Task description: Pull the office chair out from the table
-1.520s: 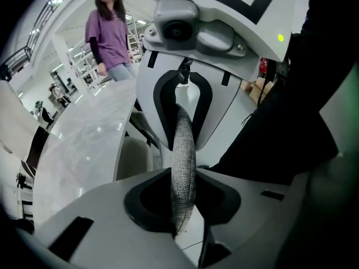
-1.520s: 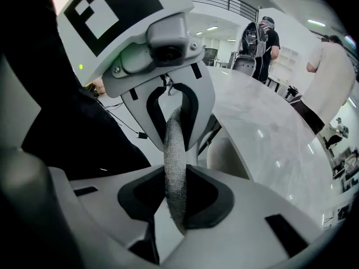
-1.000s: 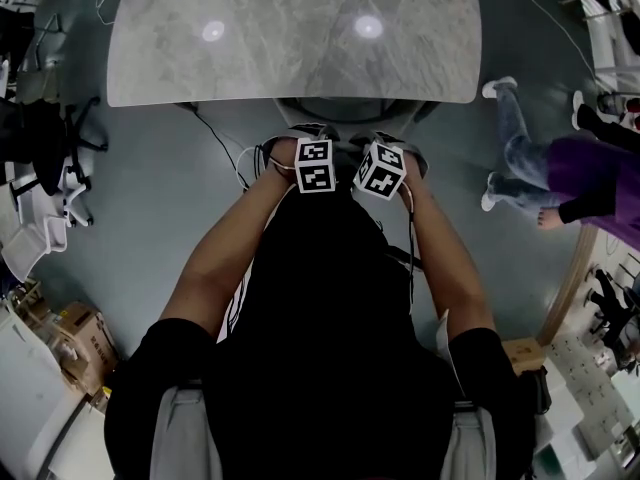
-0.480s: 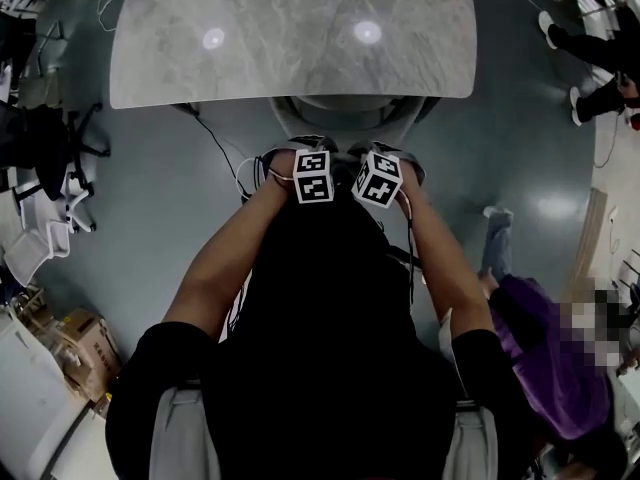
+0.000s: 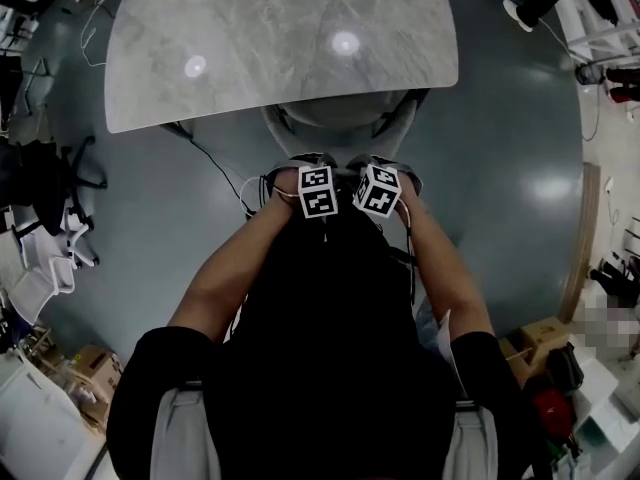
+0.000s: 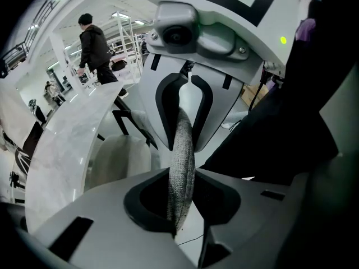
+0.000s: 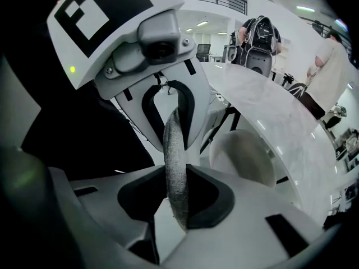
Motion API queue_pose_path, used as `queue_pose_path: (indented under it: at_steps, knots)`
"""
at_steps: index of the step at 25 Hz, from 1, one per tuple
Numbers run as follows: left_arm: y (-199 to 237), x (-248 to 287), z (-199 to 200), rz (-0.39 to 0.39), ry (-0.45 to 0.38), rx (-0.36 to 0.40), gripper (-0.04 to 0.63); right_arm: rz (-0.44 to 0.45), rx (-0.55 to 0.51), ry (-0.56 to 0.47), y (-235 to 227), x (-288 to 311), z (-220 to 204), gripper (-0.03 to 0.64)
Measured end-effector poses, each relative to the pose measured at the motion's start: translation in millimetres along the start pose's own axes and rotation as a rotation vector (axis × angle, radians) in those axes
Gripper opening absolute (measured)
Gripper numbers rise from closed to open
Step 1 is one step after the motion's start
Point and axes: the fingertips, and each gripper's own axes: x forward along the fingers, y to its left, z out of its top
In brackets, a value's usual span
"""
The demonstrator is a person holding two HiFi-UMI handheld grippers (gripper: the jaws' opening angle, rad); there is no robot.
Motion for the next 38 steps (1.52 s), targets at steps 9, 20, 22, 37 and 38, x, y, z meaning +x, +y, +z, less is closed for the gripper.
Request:
queue_pose_path:
  at_steps: [9,20,22,37,38]
  knots:
    - [-37.2,-7.9,-19.6,-0.025,-0.015,0.068,0.089,-0.026,0.06,0.002,42.2,9.6,11.1,0.095]
    - [-84.2,-7.5,-20.0,-0.057,-0.022,0.069,0.089,-0.033,0.083,0.006,86.5,9.9,1.8,0.095]
    - [-94.7,-5.9,-16.4,-0.061,-0.021,0.06,0.089,-0.026,0.079,0.006,95.8,8.1,-3.8,0.095]
    - [-175.2,-1.3,-3.7,-0.025,-0.024,-0.012,0.089,0.027,0.006,-0.001,171.9,-0.8,-30.9,0.097]
    - [-180.9,-1.1,-2.3,-0.02,-0.026,-0.014,0.09,0.03,-0.003,0.003,177.2,-2.0,-33.3,0.097]
